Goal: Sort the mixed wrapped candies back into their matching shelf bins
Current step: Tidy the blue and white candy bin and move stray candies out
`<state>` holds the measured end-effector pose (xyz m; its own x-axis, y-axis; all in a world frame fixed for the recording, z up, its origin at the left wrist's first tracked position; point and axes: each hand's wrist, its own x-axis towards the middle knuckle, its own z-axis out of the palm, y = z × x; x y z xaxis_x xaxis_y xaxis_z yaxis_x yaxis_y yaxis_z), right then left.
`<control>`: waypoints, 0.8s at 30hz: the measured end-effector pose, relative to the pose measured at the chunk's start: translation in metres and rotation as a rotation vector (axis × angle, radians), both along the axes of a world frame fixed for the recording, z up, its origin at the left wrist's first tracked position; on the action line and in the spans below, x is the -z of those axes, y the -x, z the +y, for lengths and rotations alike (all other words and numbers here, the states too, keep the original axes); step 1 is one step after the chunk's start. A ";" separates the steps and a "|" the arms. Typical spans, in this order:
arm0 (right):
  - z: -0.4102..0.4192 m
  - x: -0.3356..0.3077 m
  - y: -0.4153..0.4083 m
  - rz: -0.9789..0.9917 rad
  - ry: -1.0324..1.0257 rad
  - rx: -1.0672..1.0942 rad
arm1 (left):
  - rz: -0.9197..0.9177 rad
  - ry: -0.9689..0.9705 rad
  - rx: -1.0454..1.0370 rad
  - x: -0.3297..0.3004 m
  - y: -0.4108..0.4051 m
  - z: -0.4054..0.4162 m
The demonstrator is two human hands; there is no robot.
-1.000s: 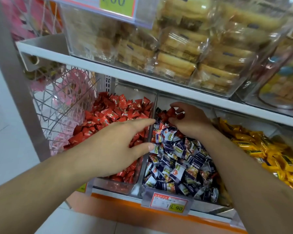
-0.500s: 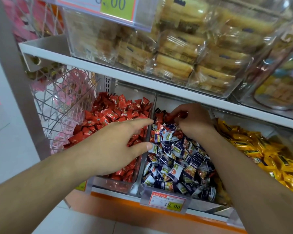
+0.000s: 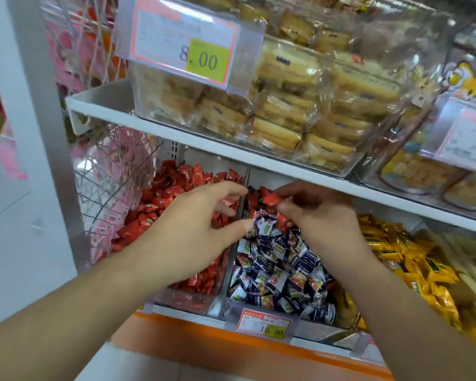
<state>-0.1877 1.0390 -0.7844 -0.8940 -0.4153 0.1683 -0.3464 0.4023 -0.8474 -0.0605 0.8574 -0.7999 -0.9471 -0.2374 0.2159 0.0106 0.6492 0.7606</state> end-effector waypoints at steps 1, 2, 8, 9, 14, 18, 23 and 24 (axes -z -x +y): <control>-0.002 -0.002 -0.013 -0.014 0.023 -0.041 | 0.017 -0.071 -0.007 -0.001 0.000 0.001; -0.005 -0.003 -0.024 -0.019 0.044 -0.076 | 0.021 -0.138 -0.012 -0.002 0.000 0.002; -0.024 -0.001 -0.052 -0.087 0.132 -0.135 | 0.072 -0.393 -0.032 -0.007 -0.005 -0.007; -0.026 -0.001 -0.053 -0.123 0.143 -0.123 | 0.065 -0.410 -0.065 -0.006 -0.006 -0.013; -0.035 -0.003 -0.051 -0.203 0.234 -0.081 | 0.002 -0.192 -0.283 0.006 -0.012 -0.051; -0.049 0.002 -0.054 -0.171 0.217 -0.155 | -0.079 -0.003 -0.347 0.003 -0.019 -0.058; -0.057 0.011 -0.053 0.060 -0.082 -0.272 | -0.066 0.115 -0.350 0.001 -0.016 -0.053; -0.056 0.010 -0.054 0.065 -0.133 -0.293 | -0.056 0.117 -0.338 0.001 -0.015 -0.052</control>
